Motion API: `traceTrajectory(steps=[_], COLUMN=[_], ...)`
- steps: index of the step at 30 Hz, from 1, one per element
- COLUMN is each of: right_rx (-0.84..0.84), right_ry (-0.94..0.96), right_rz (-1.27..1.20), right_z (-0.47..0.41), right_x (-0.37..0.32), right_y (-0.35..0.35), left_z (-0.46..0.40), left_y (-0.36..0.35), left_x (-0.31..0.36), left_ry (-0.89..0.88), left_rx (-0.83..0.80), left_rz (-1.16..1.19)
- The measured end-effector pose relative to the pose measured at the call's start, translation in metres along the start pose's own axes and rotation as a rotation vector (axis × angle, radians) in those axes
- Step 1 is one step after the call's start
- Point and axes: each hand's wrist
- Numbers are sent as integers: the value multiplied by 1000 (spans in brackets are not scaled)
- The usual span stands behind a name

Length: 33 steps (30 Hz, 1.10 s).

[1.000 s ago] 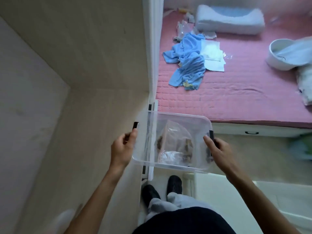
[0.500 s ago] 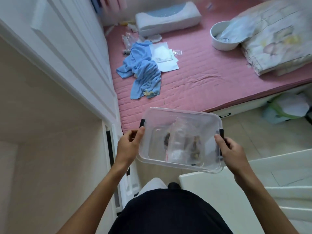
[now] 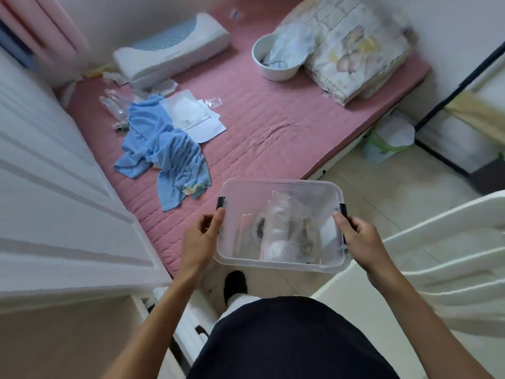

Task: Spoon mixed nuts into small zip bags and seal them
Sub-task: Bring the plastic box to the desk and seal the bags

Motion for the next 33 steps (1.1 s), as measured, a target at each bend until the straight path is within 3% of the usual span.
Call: traceTrajectory(steps=[6,12,21,28,33], right_rx=[168,337,453,471,600], right_ry=[-38,-50,-13,21,34], right_rz=[-73,-116,-212,-297,-326], right_z=[-3,-7,-68,-139,-191], right_x=[-7,-9,-24,-68,-85], right_y=[-20,-1,81,174,228], left_z=[-82,-131,-182,-205,-229], left_y=[1,-49,-159,-251,-314], left_x=[36,93,201,309,374], left_ry=[-97,-190,-354,-379,-434], left_rx=[-158,-275,-449,-464,-457], left_rz=[-49,-84,-136,-161,-184])
Point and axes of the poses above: each hand's wrist, its own z-axis away from the middle knuckle, its own y-axis out of the back of the hand, x = y × z, and after that the axes turned 14 degrees about -z, right-handed
